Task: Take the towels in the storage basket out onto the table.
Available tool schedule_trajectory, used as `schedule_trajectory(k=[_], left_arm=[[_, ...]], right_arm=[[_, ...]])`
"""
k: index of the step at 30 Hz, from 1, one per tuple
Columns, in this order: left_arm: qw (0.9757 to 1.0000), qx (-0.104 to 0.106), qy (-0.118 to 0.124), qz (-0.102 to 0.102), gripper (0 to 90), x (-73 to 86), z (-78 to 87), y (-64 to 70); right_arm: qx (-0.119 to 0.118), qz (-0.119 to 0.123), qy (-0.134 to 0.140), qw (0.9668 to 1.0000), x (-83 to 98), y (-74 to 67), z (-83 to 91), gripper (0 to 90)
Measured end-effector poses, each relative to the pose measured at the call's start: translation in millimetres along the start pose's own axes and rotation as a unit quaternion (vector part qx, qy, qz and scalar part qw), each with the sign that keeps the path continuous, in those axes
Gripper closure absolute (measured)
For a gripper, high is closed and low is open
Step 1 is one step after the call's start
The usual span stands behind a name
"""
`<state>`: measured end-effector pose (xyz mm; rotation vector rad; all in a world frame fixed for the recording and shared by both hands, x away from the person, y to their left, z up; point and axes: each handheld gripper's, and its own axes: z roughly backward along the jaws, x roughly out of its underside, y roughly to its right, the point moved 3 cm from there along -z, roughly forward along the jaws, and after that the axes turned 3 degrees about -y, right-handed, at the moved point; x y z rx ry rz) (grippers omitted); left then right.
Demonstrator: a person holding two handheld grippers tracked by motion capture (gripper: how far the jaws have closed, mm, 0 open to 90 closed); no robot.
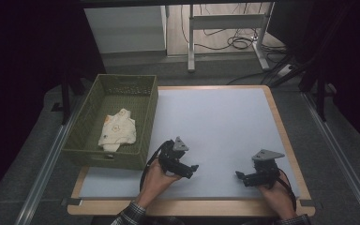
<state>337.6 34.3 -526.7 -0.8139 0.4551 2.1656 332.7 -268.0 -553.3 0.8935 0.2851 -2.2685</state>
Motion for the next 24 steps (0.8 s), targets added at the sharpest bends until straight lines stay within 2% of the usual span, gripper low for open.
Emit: schedule_trajectory(k=[4, 12, 24], left_arm=[[0.9999, 0.009, -0.006, -0.002, 2.0, -6.5, 1.4, -1.8], [0.9997, 0.023, -0.002, 0.003, 2.0, -19.3, 5.9, -6.6], [0.9997, 0.024, 0.002, -0.003, 1.9, -45.2, 17.1, -11.0]], right_arm=[[0.000, 0.000, 0.000, 1.0000, 0.0, 0.0, 0.0, 4.1], [0.000, 0.001, -0.001, 1.0000, 0.1, 0.2, 0.1, 4.1], [-0.001, -0.001, 0.000, 1.0000, 0.0, -0.1, 0.0, 4.2]])
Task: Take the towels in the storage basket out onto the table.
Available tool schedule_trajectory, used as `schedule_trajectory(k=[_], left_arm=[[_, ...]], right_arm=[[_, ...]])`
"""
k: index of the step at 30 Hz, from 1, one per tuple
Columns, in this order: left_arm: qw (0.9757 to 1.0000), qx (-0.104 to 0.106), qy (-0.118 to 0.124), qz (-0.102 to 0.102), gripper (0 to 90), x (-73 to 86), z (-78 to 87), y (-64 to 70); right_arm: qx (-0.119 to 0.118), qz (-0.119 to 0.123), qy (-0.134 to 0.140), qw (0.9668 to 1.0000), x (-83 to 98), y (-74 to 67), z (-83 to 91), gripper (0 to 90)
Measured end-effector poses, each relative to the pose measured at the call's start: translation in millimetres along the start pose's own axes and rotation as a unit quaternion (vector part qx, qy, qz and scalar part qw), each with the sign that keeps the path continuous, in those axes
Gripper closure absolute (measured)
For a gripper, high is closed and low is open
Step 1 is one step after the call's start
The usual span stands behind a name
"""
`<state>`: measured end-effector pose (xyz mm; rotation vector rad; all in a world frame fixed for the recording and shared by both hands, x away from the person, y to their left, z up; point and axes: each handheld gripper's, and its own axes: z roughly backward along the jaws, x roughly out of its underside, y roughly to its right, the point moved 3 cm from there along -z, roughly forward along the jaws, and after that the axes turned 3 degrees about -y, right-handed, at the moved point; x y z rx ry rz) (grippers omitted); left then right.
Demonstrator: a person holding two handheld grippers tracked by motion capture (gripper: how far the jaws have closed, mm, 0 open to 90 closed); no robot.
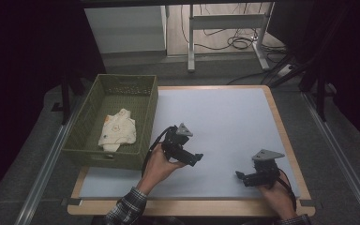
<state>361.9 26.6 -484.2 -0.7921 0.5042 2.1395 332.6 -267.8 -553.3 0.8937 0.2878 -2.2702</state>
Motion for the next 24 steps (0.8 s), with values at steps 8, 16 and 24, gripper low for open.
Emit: schedule_trajectory(k=[8, 16, 24], left_arm=[[0.9999, -0.015, -0.004, -0.005, 1.8, -16.6, 13.3, -11.6], [0.9995, -0.031, 0.000, -0.008, 1.8, -27.6, 31.5, -31.3], [0.9988, -0.048, -0.008, 0.002, 1.1, -28.4, 49.3, -55.0]], right_arm=[[0.000, 0.000, 0.000, 1.0000, 0.0, 0.1, 0.0, 4.1], [0.000, 0.002, 0.000, 1.0000, 0.1, 0.3, 0.0, 4.2], [0.000, 0.001, 0.001, 1.0000, 0.1, 0.2, -0.2, 4.2]])
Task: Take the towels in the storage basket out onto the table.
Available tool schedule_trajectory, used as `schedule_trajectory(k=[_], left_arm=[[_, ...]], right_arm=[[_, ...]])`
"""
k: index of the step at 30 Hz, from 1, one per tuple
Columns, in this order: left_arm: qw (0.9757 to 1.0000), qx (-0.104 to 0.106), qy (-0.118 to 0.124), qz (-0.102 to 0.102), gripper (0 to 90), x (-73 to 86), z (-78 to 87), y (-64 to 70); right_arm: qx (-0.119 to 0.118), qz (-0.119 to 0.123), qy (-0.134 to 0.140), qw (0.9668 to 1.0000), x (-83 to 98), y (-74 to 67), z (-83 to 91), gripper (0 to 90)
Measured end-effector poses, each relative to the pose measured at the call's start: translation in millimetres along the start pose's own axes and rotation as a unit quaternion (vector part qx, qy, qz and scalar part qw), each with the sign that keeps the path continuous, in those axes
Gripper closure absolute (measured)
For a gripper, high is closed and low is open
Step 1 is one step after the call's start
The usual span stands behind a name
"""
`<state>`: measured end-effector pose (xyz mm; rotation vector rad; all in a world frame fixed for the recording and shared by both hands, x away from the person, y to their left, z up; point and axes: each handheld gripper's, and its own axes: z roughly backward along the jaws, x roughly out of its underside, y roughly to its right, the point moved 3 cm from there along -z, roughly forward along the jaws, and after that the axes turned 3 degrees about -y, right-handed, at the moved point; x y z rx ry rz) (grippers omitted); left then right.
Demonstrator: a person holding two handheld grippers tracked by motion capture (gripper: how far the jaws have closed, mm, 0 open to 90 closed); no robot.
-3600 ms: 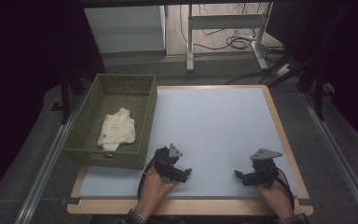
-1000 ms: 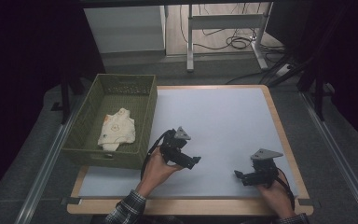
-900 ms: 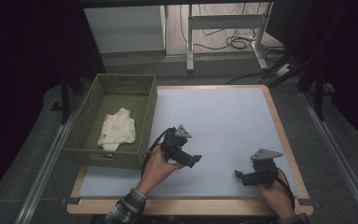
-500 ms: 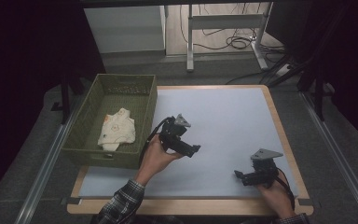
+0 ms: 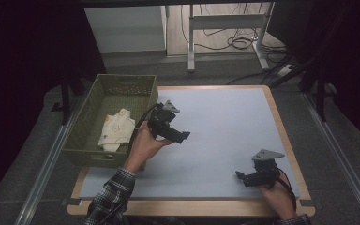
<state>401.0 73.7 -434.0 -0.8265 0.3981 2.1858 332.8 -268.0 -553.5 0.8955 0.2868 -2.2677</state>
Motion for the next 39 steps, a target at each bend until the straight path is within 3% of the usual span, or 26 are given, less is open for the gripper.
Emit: schedule_trajectory(k=[11, 23, 33, 39], left_arm=[[0.9992, -0.034, -0.009, 0.016, 0.0, 7.1, 15.5, -35.2], [0.9967, -0.071, -0.007, 0.039, 0.0, 19.8, 31.8, -72.6], [0.9917, -0.104, -0.014, 0.074, 0.0, 40.3, 39.9, -107.1], [0.9872, -0.126, -0.026, 0.094, 0.0, 54.3, 43.0, -129.1]], right_arm=[[0.000, 0.000, 0.000, 1.0000, 0.0, 0.0, 0.0, 4.2], [0.000, 0.000, 0.000, 1.0000, 0.0, 0.0, 0.0, 4.2], [0.000, 0.000, 0.000, 1.0000, 0.0, 0.1, 0.0, 4.2], [0.000, 0.000, 0.000, 1.0000, 0.0, 0.1, 0.0, 4.2]])
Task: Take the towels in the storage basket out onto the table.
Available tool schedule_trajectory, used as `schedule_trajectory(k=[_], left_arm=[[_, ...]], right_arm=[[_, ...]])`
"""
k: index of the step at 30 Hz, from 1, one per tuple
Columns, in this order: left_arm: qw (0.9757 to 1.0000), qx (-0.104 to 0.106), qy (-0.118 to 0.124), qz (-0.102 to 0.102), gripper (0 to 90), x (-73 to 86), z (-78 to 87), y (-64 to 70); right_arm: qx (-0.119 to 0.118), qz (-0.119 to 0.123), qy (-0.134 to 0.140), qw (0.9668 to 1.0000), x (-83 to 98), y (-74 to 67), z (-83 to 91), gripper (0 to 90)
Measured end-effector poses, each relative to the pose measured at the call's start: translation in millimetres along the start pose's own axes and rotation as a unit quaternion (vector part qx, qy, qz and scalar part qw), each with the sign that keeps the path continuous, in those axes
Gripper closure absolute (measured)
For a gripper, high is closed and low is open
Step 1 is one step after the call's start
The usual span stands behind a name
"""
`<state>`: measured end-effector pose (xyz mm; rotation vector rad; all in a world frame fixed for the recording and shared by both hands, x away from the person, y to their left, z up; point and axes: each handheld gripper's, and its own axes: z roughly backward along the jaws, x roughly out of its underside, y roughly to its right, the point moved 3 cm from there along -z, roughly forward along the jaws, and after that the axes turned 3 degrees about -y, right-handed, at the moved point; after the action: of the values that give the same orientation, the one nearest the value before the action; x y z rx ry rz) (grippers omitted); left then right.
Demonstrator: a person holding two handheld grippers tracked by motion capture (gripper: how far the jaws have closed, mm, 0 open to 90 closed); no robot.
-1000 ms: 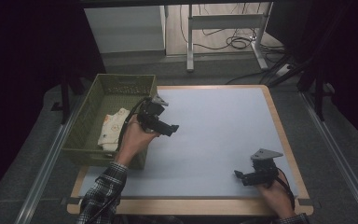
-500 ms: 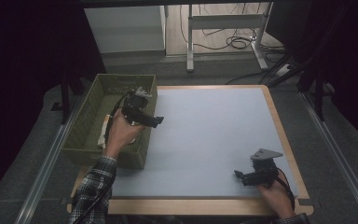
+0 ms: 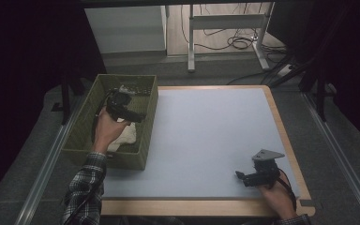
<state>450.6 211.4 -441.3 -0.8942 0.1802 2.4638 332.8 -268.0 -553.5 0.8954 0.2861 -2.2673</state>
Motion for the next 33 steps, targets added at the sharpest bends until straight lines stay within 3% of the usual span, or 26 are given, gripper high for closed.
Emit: schedule_trajectory(k=[7, 12, 13, 18, 20, 26, 28, 29, 33], left_arm=[[0.9990, -0.023, -0.032, 0.019, 0.0, 14.4, -10.2, -24.7], [0.9955, -0.031, -0.080, 0.041, 0.0, 27.2, -23.2, -41.5], [0.9937, -0.025, -0.097, 0.050, 0.0, 30.7, -27.4, -45.3], [0.9877, -0.010, -0.139, 0.073, 0.2, 41.5, -41.1, -55.0], [0.9838, -0.011, -0.162, 0.077, 0.3, 46.3, -47.5, -58.2], [0.9711, -0.015, -0.219, 0.093, 2.5, 59.5, -66.1, -64.6], [0.9655, -0.014, -0.244, 0.091, 4.9, 63.4, -70.4, -65.2], [0.9612, -0.013, -0.261, 0.089, 5.8, 65.5, -72.1, -65.0], [0.9590, 0.017, -0.259, 0.114, 28.0, 67.0, -69.4, -66.2]], right_arm=[[0.000, 0.000, 0.000, 1.0000, 0.0, 0.0, 0.0, 4.2], [0.000, 0.000, 0.000, 1.0000, -0.1, 0.0, -0.1, 4.1], [0.000, 0.000, 0.000, 1.0000, -0.1, -0.1, -0.1, 4.1], [0.000, 0.000, 0.000, 1.0000, -0.1, 0.0, -0.1, 4.1], [0.000, 0.000, 0.000, 1.0000, -0.1, 0.0, -0.1, 4.2], [0.000, 0.000, 0.001, 1.0000, 0.0, 0.0, -0.1, 4.2], [0.000, 0.000, 0.000, 1.0000, -0.1, 0.0, -0.1, 4.2], [0.000, 0.000, 0.001, 1.0000, -0.1, 0.0, -0.1, 4.1], [0.000, 0.000, 0.000, 1.0000, 0.0, 0.0, -0.1, 4.2]])
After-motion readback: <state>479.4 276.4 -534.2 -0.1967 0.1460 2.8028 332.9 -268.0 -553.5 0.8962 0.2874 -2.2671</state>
